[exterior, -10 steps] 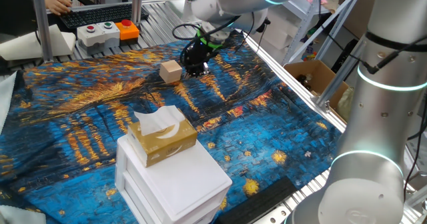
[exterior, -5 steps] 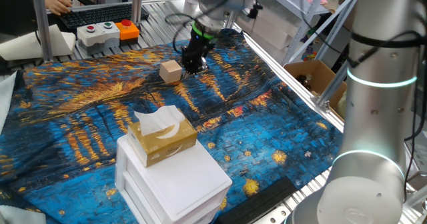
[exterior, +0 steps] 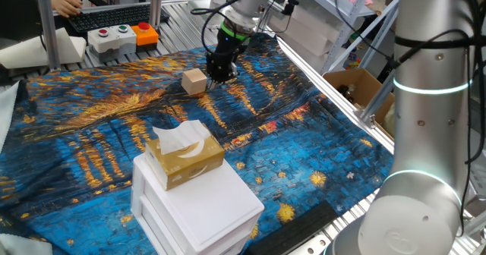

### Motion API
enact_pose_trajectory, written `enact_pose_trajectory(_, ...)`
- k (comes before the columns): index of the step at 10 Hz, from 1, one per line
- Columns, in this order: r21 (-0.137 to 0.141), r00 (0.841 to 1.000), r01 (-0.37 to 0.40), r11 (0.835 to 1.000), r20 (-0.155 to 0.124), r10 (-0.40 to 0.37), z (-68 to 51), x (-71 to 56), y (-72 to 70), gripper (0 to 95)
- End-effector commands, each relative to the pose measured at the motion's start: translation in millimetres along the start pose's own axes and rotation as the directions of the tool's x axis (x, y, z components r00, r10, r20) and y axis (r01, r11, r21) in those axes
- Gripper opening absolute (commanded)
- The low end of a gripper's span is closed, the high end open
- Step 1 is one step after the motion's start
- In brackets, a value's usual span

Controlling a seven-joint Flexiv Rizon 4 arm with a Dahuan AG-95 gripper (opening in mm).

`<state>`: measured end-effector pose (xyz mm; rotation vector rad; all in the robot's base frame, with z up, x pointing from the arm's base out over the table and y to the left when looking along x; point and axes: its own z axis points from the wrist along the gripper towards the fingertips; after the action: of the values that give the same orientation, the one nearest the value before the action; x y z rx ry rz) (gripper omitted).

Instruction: Approach and touch the side of the small block

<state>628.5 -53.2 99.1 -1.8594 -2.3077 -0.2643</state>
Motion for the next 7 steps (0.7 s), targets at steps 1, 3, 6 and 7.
enact_pose_trajectory(1, -0.065, 0.995, 0.077, 0.995, 0.07, -0.072, -0.5, 0.9, -2.5, 0.0)
enact_pose_trajectory(3, -0.065, 0.977, 0.191, 0.979, 0.105, -0.183, -0.5, 0.9, -2.5, 0.0)
enact_pose_trajectory(6, -0.07, 0.956, 0.277, 0.958, 0.116, -0.269, -0.5, 0.9, -2.5, 0.0)
enact_pose_trajectory(7, -0.067, 0.953, 0.288, 0.955, 0.119, -0.279, -0.5, 0.9, -2.5, 0.0)
